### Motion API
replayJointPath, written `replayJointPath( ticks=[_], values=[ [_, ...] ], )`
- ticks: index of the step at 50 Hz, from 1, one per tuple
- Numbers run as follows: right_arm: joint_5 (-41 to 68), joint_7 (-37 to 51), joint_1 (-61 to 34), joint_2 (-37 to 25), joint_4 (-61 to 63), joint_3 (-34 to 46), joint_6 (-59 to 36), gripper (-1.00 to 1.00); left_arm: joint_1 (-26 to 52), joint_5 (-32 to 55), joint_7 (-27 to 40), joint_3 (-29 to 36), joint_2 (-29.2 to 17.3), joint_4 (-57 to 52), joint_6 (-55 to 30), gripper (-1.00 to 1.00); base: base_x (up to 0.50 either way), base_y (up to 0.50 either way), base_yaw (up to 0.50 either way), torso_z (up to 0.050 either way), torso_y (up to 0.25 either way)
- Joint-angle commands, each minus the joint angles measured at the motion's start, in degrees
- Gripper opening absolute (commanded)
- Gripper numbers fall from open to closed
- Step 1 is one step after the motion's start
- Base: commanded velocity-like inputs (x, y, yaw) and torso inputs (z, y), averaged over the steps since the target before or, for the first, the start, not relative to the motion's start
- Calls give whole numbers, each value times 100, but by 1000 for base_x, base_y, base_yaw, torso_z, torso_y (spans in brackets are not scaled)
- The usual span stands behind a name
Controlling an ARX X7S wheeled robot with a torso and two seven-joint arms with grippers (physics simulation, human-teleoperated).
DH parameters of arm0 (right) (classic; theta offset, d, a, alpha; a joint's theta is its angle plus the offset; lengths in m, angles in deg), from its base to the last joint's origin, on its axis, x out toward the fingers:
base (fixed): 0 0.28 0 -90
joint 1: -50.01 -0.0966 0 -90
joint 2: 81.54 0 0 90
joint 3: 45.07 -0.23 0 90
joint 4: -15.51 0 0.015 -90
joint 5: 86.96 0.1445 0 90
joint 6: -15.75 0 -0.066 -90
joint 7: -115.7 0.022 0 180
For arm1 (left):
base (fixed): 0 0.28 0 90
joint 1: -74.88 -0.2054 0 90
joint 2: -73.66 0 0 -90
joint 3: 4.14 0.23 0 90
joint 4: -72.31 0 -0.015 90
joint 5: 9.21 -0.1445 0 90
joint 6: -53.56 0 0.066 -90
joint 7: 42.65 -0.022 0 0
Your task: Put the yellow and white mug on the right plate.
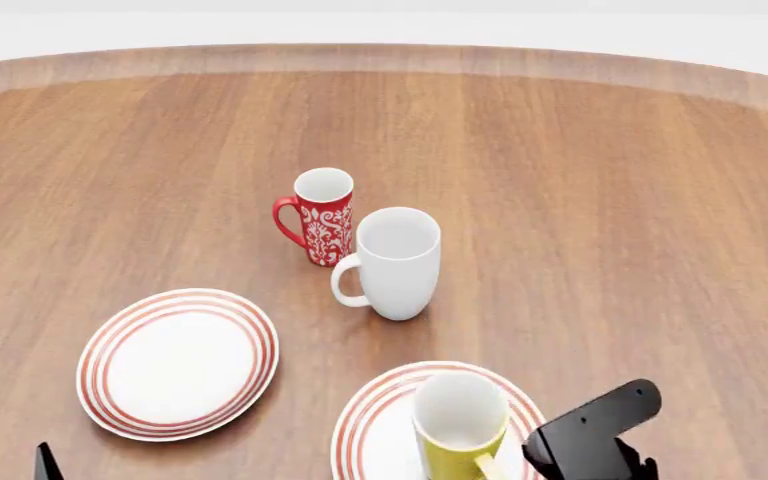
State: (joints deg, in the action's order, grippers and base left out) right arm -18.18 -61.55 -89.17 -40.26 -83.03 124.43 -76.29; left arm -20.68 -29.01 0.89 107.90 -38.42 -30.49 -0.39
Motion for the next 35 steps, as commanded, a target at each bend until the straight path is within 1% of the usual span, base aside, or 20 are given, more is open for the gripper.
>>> replayJointPath(
  ticks=[1, 3, 5, 6, 9, 12, 13, 14, 15, 16, 19, 20, 22, 24, 27, 29, 30, 32, 33, 35],
  values=[
    [-159, 1201, 862, -1097, 2157, -381, 1144, 100, -29, -43, -111, -157, 102, -60, 16, 100, 0, 0, 0, 0, 0],
    [-773, 1574, 1007, -1115, 2188, -354, 1368, 100, -22, -31, -104, -153, 98, -37, 24, 100, 0, 0, 0, 0, 0],
    [-897, 1890, 1256, -1102, 2197, -415, 1741, 100, 7, 50, -127, -149, 87, -22, -4, 100, 0, 0, 0, 0, 0],
    [-1491, 2439, 1452, -1038, 2112, -488, 2086, 100, 32, 151, -157, -149, 75, -12, -43, 100, 0, 0, 0, 0, 0],
    [-1681, 3055, 1804, -899, 1917, -691, 2697, 100, 76, 383, -238, -129, 55, 19, -155, 100, 0, 0, 0, 0, 0],
    [-2579, 4093, 2327, -647, 1541, -1087, 3757, 100, 78, 367, -227, -178, -15, 54, -141, 100, 0, 0, 0, 0, 0],
    [-3439, 4659, 2477, -559, 1377, -1233, 3904, 100, 79, 394, -247, -163, -70, 140, -79, 100, 0, 0, 0, 0, 0],
    [-3589, 4775, 2515, -533, 1343, -1269, 3944, 100, 78, 399, -251, -159, -84, 161, -70, 100, 0, 0, 0, 0, 0],
    [-3904, 5110, 2725, -414, 1178, -1470, 4427, 100, 67, 328, -271, -137, -182, 297, 45, 100, 0, 0, 0, 0, 0],
    [-4528, 5627, 2873, -332, 1055, -1709, 4575, 100, 40, 274, -264, -134, -285, 416, 186, 100, 0, 0, 0, 0, 0],
    [-5249, 6185, 3144, -46, 565, -2017, 5040, 100, -73, -229, -16, -258, -547, 833, 627, 100, 0, 0, 0, 0, 0],
    [-5416, 6269, 3169, -12, 504, -2062, 5027, 100, -91, -274, 58, -299, -581, 941, 688, 100, 0, 0, 0, 0, 0],
    [-6521, 7157, 3449, 182, 159, -2583, 5142, 100, -127, -242, 435, -565, -741, 1727, 828, 100, 0, 0, 0, 0, 0],
    [-6933, 7440, 3549, 207, 118, -2770, 5101, 100, -133, -220, 623, -715, -771, 1905, 862, 100, 0, 0, 0, 0, 0],
    [-6849, 7843, 3580, 117, 209, -3126, 4865, 100, 65, -55, 973, -1151, -800, 2218, 675, 100, 0, 0, 0, 0, 0],
    [-6512, 8049, 3416, -56, 302, -3463, 4677, 100, 343, 523, 1023, -1551, -885, 2115, 341, 100, 0, 0, 0, 0, 0],
    [-6309, 8276, 3295, -232, 458, -3775, 4490, 100, 496, 620, 1160, -1898, -959, 1851, 90, 100, 0, 0, 0, 0, 0],
    [-6279, 8495, 3232, -386, 630, -4096, 4361, 100, 590, 826, 1212, -2142, -1044, 1619, -29, 100, 0, 0, 0, 0, 0],
    [-6383, 8691, 3239, -584, 944, -4622, 4146, 100, 672, 732, 1400, -2584, -1144, 1155, -288, 100, 0, 0, 0, 0, 0],
    [-6570, 8685, 3468, -630, 1261, -5284, 3957, 100, 729, 1054, 1452, -2953, -1212, 754, -608, 100, 0, 0, 0, 0, 0]
  ],
)
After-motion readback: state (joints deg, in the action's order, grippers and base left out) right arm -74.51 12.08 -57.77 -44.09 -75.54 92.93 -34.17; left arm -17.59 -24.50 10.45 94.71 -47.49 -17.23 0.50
